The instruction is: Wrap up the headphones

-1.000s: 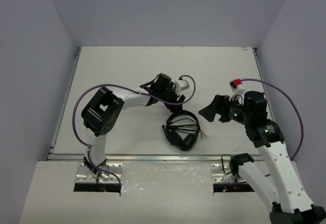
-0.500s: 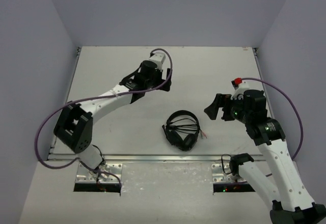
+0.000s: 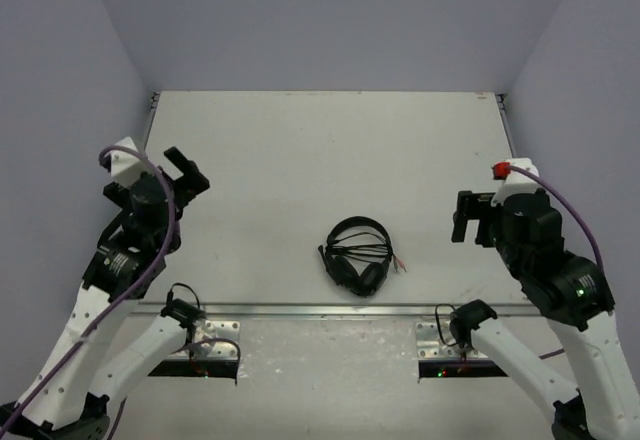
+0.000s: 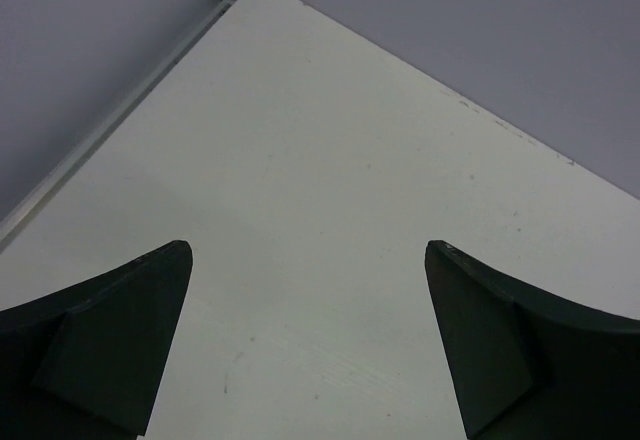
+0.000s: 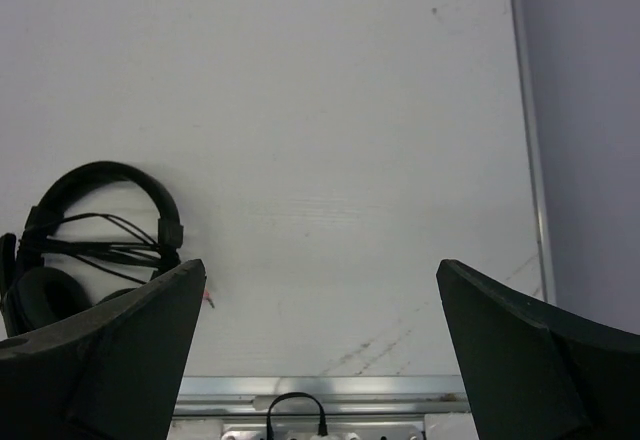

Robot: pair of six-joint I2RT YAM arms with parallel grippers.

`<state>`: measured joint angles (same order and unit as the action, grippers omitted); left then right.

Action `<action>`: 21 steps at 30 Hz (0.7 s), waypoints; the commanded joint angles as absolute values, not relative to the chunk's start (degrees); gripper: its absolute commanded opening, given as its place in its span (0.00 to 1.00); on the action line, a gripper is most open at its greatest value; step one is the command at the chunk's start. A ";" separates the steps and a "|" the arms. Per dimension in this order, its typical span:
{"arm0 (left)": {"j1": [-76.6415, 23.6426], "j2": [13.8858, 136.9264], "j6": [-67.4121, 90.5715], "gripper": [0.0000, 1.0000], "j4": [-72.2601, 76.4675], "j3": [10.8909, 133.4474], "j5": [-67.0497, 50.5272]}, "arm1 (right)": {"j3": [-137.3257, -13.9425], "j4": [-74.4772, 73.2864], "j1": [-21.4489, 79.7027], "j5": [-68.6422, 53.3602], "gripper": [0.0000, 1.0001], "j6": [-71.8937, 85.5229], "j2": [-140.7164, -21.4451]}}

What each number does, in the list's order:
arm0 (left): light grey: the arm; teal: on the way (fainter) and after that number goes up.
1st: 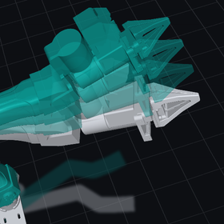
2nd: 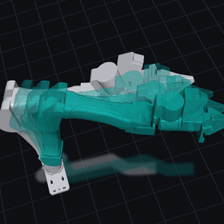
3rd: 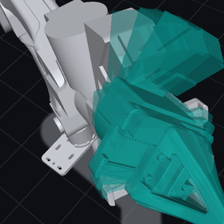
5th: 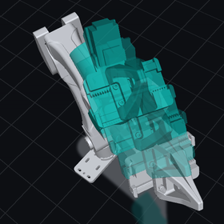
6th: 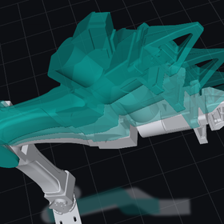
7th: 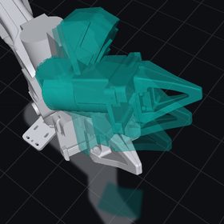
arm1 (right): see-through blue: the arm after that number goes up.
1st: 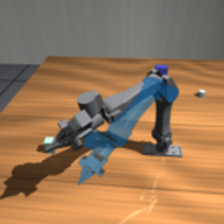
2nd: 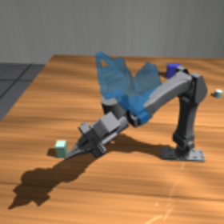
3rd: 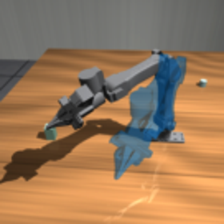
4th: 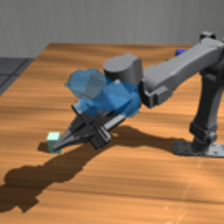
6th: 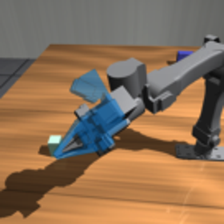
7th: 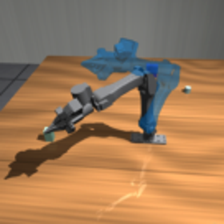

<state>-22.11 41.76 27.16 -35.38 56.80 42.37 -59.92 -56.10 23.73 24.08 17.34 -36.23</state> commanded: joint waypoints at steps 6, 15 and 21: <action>-22.41 29.90 23.29 1.00 -38.77 50.81 42.45 | -69.17 -63.90 24.17 30.94 0.99 14.50 -30.06; -22.41 24.87 22.06 1.00 -34.98 45.88 40.52 | -62.84 -59.60 24.17 28.57 0.99 14.24 -27.33; -22.41 23.82 20.83 1.00 -33.31 44.21 38.23 | -59.68 -57.13 24.17 26.02 0.99 15.38 -25.75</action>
<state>-22.17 24.36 22.24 -36.38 44.60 39.77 -60.60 -60.95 23.77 27.03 15.00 -26.46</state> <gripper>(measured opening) 1.000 0.992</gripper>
